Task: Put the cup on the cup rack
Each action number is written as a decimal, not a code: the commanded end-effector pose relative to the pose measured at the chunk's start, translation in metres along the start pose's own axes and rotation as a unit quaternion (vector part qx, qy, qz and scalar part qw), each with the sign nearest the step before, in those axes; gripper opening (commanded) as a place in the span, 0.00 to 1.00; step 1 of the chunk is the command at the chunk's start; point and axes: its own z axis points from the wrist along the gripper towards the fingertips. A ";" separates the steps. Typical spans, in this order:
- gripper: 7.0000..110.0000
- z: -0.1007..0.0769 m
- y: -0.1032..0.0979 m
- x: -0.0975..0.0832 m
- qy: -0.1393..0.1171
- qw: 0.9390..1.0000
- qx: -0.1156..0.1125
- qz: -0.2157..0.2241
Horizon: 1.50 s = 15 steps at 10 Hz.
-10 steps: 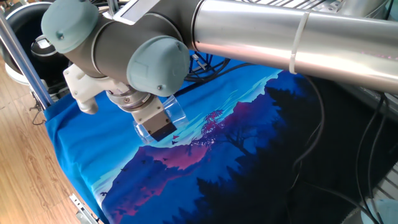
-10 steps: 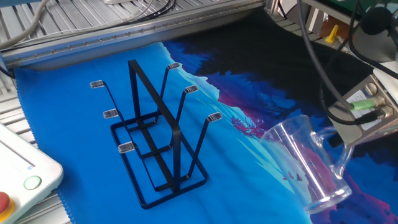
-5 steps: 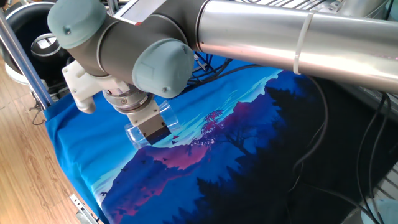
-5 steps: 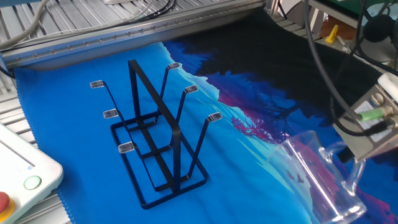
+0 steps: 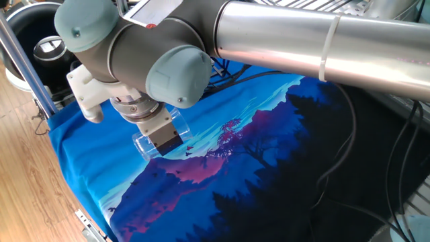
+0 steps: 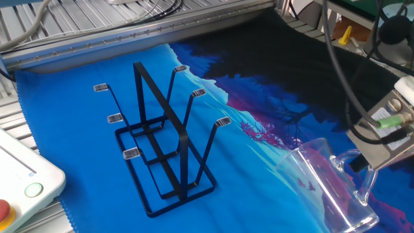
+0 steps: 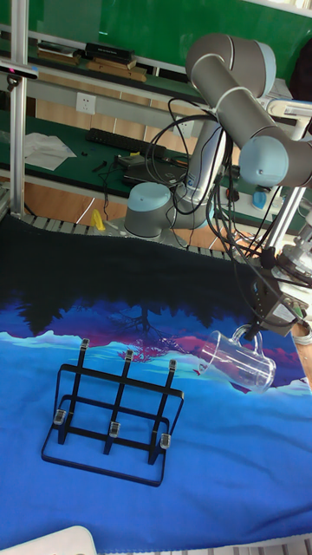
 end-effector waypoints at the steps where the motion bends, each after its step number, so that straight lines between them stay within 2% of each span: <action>1: 0.00 -0.001 -0.004 -0.005 -0.011 1.000 0.006 -0.026; 5: 0.00 -0.001 -0.012 0.001 0.002 0.998 0.023 -0.055; 11: 0.00 -0.012 -0.035 0.047 0.002 0.996 0.018 -0.086; 15: 0.00 -0.006 -0.045 0.076 -0.009 0.994 0.023 -0.108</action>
